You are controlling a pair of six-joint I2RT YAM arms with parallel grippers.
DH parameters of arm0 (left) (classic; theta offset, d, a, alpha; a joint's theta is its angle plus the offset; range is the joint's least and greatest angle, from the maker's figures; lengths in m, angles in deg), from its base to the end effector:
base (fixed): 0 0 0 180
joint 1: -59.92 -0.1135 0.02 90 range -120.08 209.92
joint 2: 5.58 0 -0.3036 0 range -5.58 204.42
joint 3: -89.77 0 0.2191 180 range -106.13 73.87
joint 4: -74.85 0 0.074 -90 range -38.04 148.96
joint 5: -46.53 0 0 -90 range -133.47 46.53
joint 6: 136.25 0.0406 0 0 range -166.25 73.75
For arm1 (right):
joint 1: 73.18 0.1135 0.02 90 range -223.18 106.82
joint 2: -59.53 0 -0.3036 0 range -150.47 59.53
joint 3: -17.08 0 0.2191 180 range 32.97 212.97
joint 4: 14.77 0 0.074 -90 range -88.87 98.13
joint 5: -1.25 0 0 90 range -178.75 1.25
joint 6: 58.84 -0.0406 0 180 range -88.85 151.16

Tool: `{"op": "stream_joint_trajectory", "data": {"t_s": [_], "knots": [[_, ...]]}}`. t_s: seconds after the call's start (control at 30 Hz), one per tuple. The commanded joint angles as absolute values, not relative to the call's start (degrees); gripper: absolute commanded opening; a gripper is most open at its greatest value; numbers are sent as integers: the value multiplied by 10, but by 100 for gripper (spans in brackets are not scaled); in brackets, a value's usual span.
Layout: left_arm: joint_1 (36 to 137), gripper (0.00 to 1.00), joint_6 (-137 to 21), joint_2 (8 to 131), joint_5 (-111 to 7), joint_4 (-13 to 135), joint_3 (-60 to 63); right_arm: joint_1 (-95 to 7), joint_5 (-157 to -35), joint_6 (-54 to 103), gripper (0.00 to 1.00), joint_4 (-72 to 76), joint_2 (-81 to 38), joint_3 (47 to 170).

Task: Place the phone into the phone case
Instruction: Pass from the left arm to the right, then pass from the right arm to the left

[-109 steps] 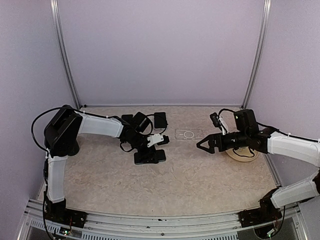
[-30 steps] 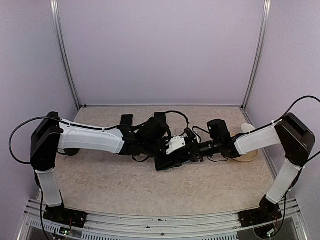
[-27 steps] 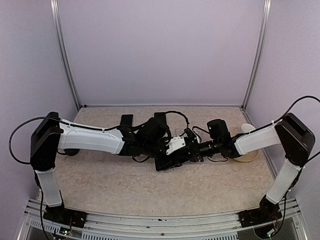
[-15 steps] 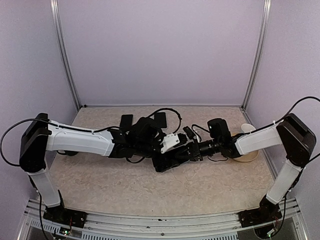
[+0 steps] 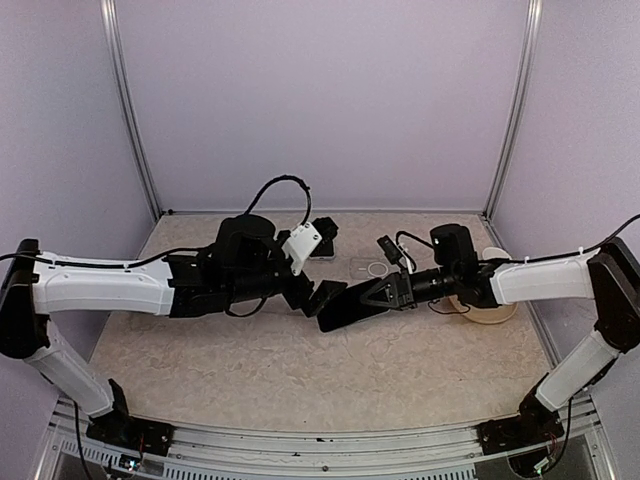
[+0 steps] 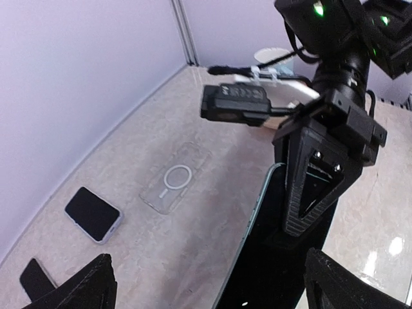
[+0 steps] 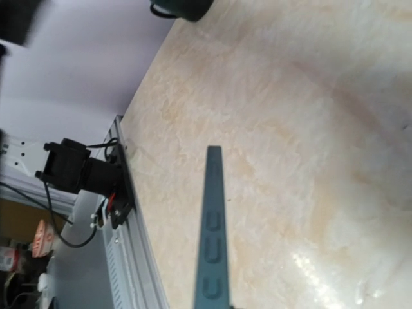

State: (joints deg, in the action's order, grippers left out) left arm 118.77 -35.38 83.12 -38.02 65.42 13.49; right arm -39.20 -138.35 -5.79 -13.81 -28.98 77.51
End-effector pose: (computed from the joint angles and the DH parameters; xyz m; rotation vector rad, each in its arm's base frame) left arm 0.1757 -0.2832 0.3273 1.0780 1.6590 -0.4578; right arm 0.2258 0.1895 0.2652 -0.5481 2.2436 1.5998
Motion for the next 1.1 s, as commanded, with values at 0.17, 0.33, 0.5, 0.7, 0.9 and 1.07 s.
{"op": "stream_joint_trajectory", "data": {"t_s": [0.17,0.33,0.5,0.7,0.9,1.07], "knots": [[1186,99,-396,776,-316,611,83,-416,-1370,-2,0,-101,-226,778],[1185,99,-437,792,-296,643,93,-424,-1362,23,0,-88,-196,778],[1175,99,-495,798,-342,639,92,-428,-1342,54,0,-88,-156,768],[1152,99,-570,794,-440,688,116,-433,-1325,76,0,-100,-115,751],[1087,99,-683,775,-641,818,184,-435,-1335,80,0,-146,-86,732],[1078,99,-731,792,-704,855,193,-436,-1360,73,0,-194,-74,717]]}}
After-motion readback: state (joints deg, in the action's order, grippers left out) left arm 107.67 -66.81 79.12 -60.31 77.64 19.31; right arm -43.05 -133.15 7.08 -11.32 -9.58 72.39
